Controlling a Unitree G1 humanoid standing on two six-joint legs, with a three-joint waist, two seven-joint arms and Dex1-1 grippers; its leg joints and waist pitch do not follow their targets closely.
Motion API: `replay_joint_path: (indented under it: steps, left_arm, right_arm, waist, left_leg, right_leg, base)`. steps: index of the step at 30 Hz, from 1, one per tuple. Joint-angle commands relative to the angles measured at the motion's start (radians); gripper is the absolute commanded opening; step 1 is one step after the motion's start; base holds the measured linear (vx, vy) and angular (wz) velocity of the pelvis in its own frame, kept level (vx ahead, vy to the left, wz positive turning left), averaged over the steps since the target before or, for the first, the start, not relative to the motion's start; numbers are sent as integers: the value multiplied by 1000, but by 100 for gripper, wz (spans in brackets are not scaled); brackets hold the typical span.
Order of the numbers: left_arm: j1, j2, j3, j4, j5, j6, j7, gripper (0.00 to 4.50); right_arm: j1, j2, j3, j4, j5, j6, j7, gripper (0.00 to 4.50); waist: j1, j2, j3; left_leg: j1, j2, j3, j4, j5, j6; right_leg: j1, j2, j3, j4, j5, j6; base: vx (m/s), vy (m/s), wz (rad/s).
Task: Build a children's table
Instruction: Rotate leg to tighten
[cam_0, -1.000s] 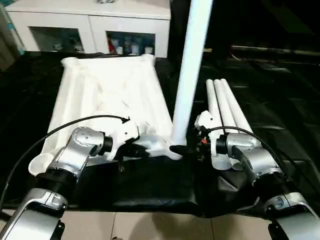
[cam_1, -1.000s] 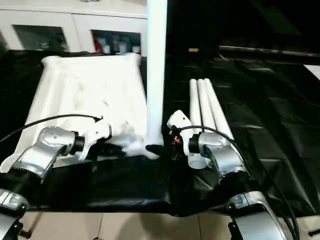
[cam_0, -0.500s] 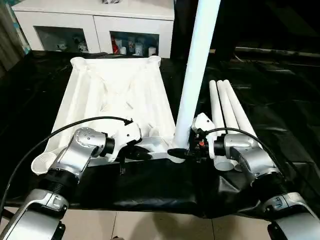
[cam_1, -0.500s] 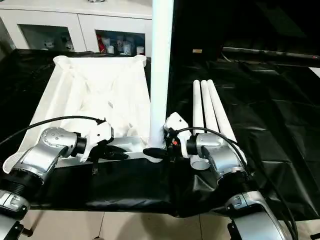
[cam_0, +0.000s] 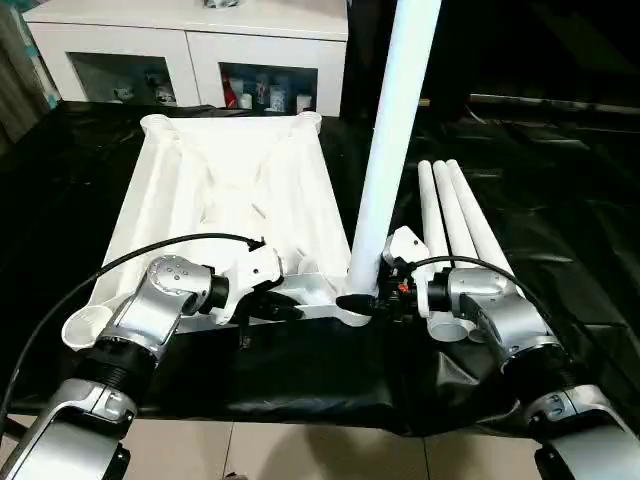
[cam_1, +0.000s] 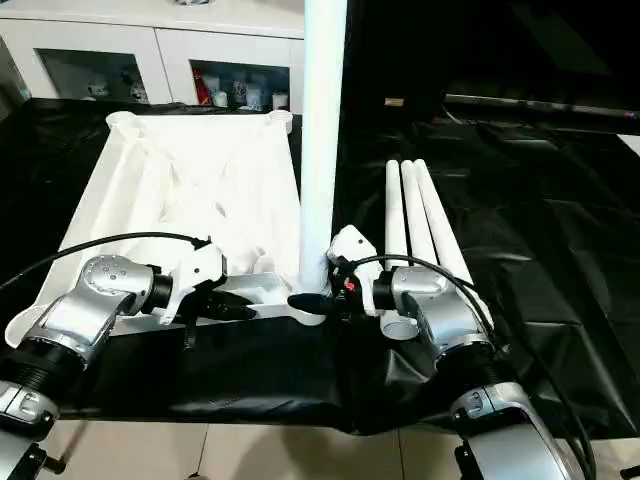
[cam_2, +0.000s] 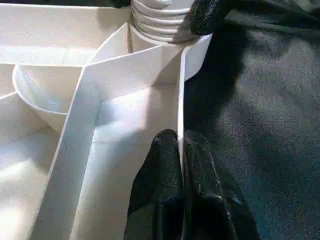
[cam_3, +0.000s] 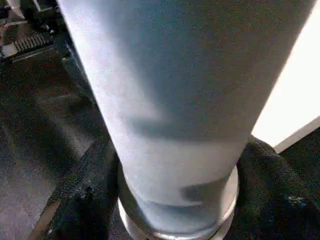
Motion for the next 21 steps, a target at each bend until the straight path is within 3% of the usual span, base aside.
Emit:
replay_joint_path:
  steps: [1,3,6,8,10,11,13,15,20,21]
  left_arm:
    - [-20,-46,6,68,24,13,121,0]
    - [-46,-78,16,106,39,31,196,0]
    - [-78,-119,24,143,54,54,285,0]
    - [-117,-185,37,180,62,100,398,0]
    - [-124,-197,40,186,62,109,418,0]
    - [-145,-236,44,203,70,128,481,0]
    - [-162,-270,46,218,77,142,524,0]
    - [-175,-302,44,228,83,155,550,0]
    - [-177,-292,32,237,95,143,555,0]
    - [-177,-291,32,237,95,143,555,0]
  right_arm:
    - [22,41,-28,36,6,21,-95,272]
    - [21,79,-63,78,3,25,-215,272]
    - [14,125,-99,130,-5,23,-366,272]
    - [-8,191,-150,195,-9,15,-584,272]
    - [-13,203,-158,205,-9,13,-621,272]
    - [-28,241,-180,234,-5,5,-704,272]
    - [-46,276,-199,260,-4,4,-765,272]
    - [-71,312,-213,286,-3,-1,-804,272]
    - [-95,321,-204,308,-11,-44,-784,272]
    - [-96,321,-204,308,-11,-44,-784,307]
  waist:
    - [-5,-1,-56]
    - [-6,-2,-53]
    - [-12,0,-51]
    - [-17,4,-49]
    - [-18,1,-52]
    - [-24,7,-49]
    - [-27,3,-52]
    - [-28,6,-52]
    - [-27,6,-56]
    - [-27,6,-56]
  left_leg:
    - [4,31,-13,-69,-197,20]
    - [13,29,-13,-70,-239,2]
    - [14,28,-19,-74,-273,-19]
    - [18,26,-19,-75,-292,-31]
    - [16,23,-23,-74,-296,-30]
    - [16,24,-22,-74,-309,-19]
    - [15,22,-22,-73,-310,-14]
    - [14,23,-23,-75,-307,-14]
    - [7,23,-21,-75,-289,4]
    - [7,23,-20,-74,-285,6]
  right_leg:
    - [49,-60,58,-74,-240,-195]
    - [43,-61,58,-86,-326,-176]
    - [41,-64,56,-97,-418,-140]
    - [33,-64,56,-103,-452,-129]
    - [39,-64,51,-105,-477,-116]
    - [34,-63,52,-112,-494,-107]
    - [35,-61,50,-112,-480,-107]
    - [35,-61,50,-110,-462,-113]
    - [41,-60,52,-102,-372,-137]
    - [41,-61,53,-101,-364,-141]
  base:
    - [0,0,0]
    - [0,0,0]
    - [0,0,0]
    - [0,0,0]
    - [0,0,0]
    - [0,0,0]
    - [0,0,0]
    - [0,0,0]
    - [0,0,0]
    - [0,0,0]
